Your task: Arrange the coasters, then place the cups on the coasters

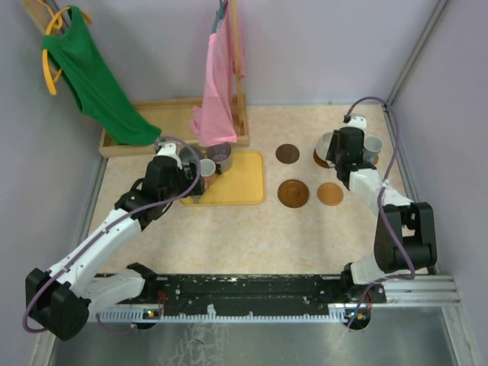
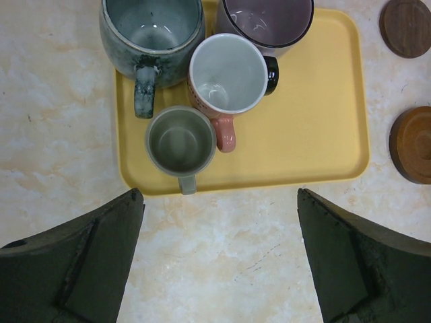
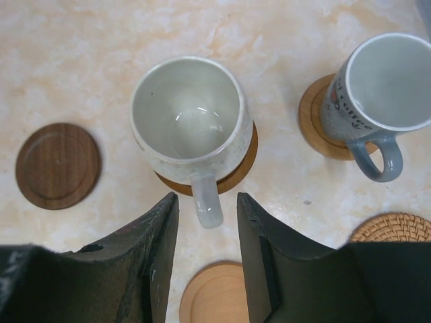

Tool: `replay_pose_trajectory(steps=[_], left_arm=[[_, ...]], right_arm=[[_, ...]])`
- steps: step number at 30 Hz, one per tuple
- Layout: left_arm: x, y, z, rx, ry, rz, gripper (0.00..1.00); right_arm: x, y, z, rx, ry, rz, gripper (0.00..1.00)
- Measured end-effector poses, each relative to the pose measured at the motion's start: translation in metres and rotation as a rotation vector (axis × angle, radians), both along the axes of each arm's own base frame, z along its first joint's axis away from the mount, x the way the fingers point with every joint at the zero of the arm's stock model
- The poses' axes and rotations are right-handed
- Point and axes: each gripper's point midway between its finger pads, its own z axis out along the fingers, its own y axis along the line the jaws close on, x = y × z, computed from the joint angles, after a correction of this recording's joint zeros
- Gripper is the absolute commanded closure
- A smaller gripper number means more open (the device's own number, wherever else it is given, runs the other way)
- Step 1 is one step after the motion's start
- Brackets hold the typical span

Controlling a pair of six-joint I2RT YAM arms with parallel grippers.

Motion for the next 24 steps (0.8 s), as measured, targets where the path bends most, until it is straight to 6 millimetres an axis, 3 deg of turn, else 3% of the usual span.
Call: replay_pose_trajectory(steps=[6,9,16,20,24], left_arm=[[0.0,0.0,0.0,-0.003,0.0,0.002,0.0],[0.0,0.0,0.0,-0.005,0.0,0.002,0.0],[0.001,-0.001,-0.002,-0.004,0.008,0.004,0.0],[0.001,-0.001,-0.002,-0.005,0.008,0.005,0.0],[0.001,-0.001,-0.002,-0.005,0.008,0.006,0.0]], right_arm=[[-0.012,0.006,0.032,0.05,-0.053,-0.007,0.57],[-0.02,0.023,0.04,0.057,-0.054,0.029,0.57],[-0.035,0.124,0.055,0.066,-0.056,0.26,0.6],[-0.035,0.161,0.06,0.089,-0.058,0.323,0.61],[-0.029,0.197,0.051,0.087,-0.034,0.375,0.61]])
